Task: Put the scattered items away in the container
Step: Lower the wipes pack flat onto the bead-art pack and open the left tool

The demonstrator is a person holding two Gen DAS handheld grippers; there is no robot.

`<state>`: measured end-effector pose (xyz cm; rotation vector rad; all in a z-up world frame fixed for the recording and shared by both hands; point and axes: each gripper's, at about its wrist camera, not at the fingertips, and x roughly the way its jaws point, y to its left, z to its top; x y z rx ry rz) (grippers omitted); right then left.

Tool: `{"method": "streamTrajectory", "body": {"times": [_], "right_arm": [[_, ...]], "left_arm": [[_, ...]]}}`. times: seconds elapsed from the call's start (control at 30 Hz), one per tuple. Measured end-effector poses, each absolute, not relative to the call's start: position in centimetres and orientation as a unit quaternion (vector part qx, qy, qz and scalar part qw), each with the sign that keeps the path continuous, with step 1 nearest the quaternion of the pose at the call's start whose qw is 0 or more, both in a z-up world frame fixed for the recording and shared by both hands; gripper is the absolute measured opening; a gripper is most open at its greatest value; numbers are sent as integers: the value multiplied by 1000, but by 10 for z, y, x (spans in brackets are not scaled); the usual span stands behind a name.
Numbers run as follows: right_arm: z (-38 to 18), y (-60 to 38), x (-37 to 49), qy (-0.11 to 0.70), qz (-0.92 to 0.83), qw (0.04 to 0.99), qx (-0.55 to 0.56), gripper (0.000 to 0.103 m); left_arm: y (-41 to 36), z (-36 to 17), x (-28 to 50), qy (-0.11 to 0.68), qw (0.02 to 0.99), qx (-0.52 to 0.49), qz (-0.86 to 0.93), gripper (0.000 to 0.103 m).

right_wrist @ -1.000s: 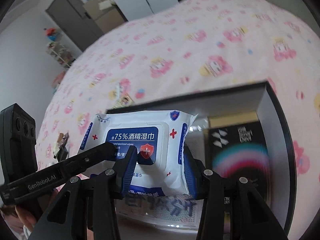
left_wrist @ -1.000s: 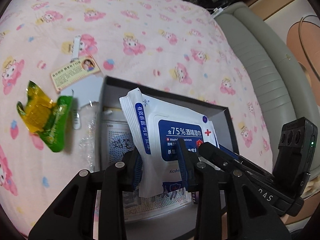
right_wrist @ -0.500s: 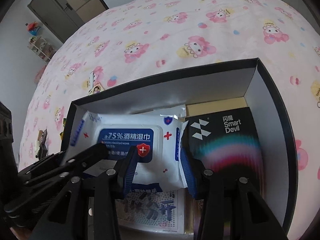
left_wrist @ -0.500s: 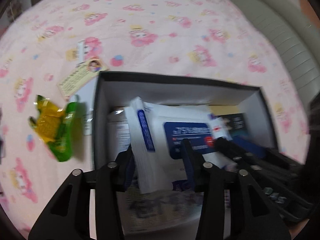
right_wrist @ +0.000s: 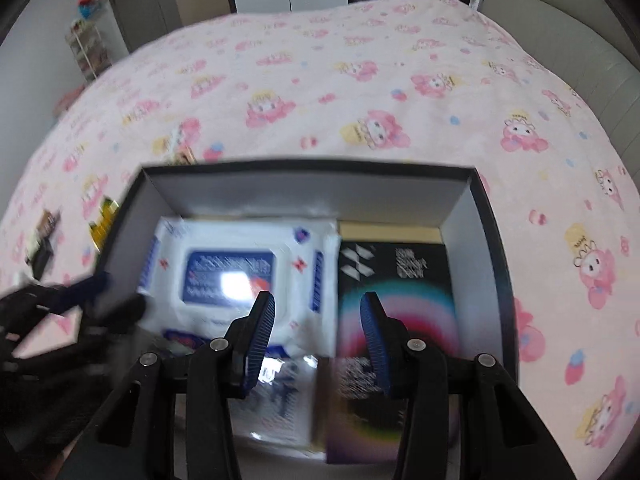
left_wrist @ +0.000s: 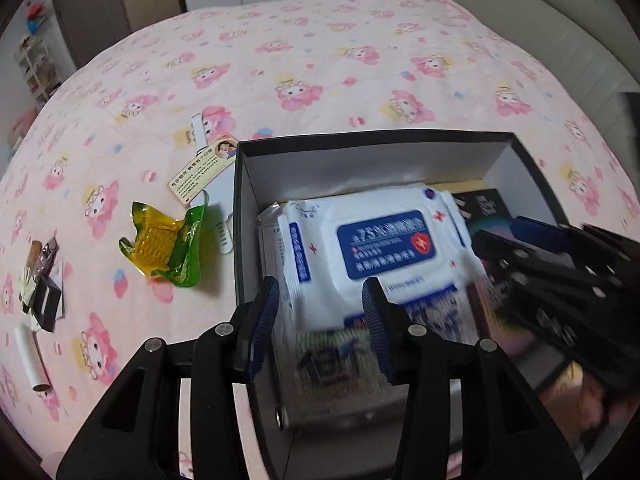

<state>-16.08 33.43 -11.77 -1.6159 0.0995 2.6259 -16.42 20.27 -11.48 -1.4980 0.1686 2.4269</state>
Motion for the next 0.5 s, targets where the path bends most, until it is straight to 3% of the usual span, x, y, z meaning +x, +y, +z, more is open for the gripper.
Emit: {"method": "streamTrajectory", "body": {"times": [0.5], "right_arm": [[-146,325,-153,-10,816,-3,-579,41]], "left_arm": [[234,-150,-164,113,178,-581,786,42]]}}
